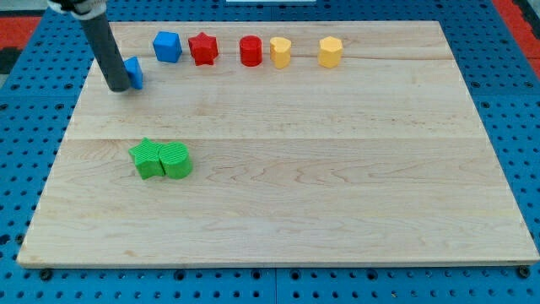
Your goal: Slide the blue triangle towards the top left corner
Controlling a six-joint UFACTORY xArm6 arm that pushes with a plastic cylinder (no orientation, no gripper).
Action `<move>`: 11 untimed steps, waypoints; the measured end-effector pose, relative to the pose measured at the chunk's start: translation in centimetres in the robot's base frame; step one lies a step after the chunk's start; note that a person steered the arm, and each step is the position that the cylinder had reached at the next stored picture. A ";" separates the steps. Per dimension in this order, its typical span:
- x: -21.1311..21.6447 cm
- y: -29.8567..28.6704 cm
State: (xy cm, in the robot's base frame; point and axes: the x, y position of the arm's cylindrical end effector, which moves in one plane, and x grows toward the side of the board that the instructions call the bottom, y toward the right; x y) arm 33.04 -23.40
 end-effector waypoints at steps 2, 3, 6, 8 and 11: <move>0.3 -1.8; 1.7 -0.2; -2.6 -2.2; 2.5 4.8; -1.8 -0.5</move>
